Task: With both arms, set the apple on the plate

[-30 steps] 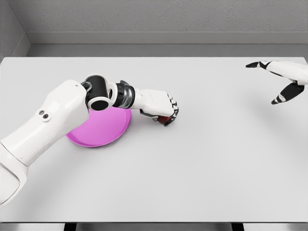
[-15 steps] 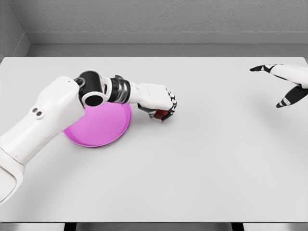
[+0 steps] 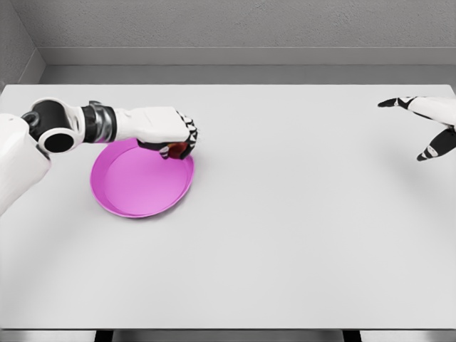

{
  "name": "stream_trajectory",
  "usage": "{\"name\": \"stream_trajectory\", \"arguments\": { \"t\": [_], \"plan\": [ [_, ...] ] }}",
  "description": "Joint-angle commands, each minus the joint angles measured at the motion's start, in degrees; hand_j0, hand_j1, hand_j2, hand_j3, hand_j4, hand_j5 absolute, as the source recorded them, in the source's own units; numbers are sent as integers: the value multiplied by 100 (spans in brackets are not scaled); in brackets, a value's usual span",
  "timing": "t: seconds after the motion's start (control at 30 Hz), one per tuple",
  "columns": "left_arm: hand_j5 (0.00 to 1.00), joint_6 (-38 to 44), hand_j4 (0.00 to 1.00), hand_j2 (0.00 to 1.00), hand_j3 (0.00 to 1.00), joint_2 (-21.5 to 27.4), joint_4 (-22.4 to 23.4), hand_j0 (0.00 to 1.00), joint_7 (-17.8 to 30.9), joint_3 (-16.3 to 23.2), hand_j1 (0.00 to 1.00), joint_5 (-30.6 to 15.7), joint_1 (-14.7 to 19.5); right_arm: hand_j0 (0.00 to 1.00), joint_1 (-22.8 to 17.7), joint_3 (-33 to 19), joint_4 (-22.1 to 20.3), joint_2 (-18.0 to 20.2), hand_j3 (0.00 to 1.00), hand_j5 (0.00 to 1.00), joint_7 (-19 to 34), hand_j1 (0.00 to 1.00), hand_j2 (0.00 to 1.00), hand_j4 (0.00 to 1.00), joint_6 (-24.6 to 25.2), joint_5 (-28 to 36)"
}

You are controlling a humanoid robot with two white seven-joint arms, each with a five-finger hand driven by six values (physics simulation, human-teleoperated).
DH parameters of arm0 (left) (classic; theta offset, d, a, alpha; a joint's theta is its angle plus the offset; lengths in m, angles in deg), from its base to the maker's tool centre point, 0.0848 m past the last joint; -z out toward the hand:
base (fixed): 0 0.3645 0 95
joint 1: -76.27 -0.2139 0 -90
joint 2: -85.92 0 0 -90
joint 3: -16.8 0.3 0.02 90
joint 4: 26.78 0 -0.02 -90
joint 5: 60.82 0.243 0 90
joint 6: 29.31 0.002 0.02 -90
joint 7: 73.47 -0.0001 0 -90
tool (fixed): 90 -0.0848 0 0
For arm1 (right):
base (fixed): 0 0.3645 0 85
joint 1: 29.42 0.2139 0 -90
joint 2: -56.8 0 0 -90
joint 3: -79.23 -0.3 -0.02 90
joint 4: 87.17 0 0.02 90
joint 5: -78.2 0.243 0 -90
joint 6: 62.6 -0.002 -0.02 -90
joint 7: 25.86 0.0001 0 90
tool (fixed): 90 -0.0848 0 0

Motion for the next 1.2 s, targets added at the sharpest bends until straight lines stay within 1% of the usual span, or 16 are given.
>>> {"name": "stream_trajectory", "arguments": {
  "t": [0.0,0.1,0.13,0.17,0.2,0.23,0.37,0.43,0.47,0.53,0.63,0.73,0.77,0.83,1.0,1.17],
  "plan": [
    [31,25,31,31,31,127,44,31,-11,-56,31,-25,-17,100,0,-1,7,6,100,100,-2,100,100,100,-1,5],
    [35,25,35,35,35,136,53,35,-2,-56,35,-25,-123,100,0,-10,7,-29,100,100,-2,100,100,100,-1,5],
    [44,25,44,44,44,136,53,44,24,-56,44,-60,-141,100,0,-18,7,-29,100,100,-2,100,100,100,-1,5],
    [64,25,64,64,64,136,53,64,33,-56,64,-60,-149,100,0,-10,7,-20,100,100,-2,100,100,100,-1,5],
    [97,25,97,97,97,153,53,97,33,-56,97,-43,-149,100,-9,-10,-1,-3,100,100,-2,100,100,100,-1,5],
    [100,25,100,100,100,162,44,100,33,-56,100,-34,-158,100,-9,-10,-1,6,100,100,-2,100,100,100,-1,5],
    [100,25,100,100,100,285,27,100,33,-83,100,-60,-184,100,-9,-10,-1,-20,100,100,-2,100,100,100,-1,5],
    [100,25,100,100,100,390,44,100,24,-170,100,-95,-193,100,-9,-10,-1,-20,100,100,-2,100,100,100,-1,5],
    [100,25,100,100,100,487,44,100,24,-346,100,-96,-202,100,-9,-10,7,-11,100,100,-2,100,100,100,-1,5],
    [100,25,100,100,100,759,53,100,24,-531,100,-464,-273,100,-17,-10,-1,-3,100,100,-2,100,100,100,-1,5],
    [100,25,100,100,100,1006,193,100,24,-610,100,-1018,-281,100,-18,-19,-36,-29,100,100,-2,100,100,100,-1,5],
    [100,25,100,100,100,1181,527,100,24,-1128,100,-1484,-492,100,-17,-10,-54,-3,100,100,-2,100,100,100,-1,5],
    [100,25,100,100,100,1217,589,100,24,-1181,100,-1519,-492,100,-18,-10,-54,6,100,100,-2,100,100,100,-1,5],
    [100,25,100,100,100,1208,923,100,-2,-1568,100,-1546,-597,100,-18,-10,-54,15,100,100,-2,100,100,100,-1,5],
    [100,25,100,100,100,1261,958,100,-2,-1603,100,-1818,-826,100,-35,-27,-54,-3,100,100,-2,100,100,100,-1,5],
    [100,25,100,100,100,1296,950,100,-2,-1612,100,-1818,-835,100,-35,-10,-194,-29,100,100,-2,100,100,100,-10,-13]
  ]
}}
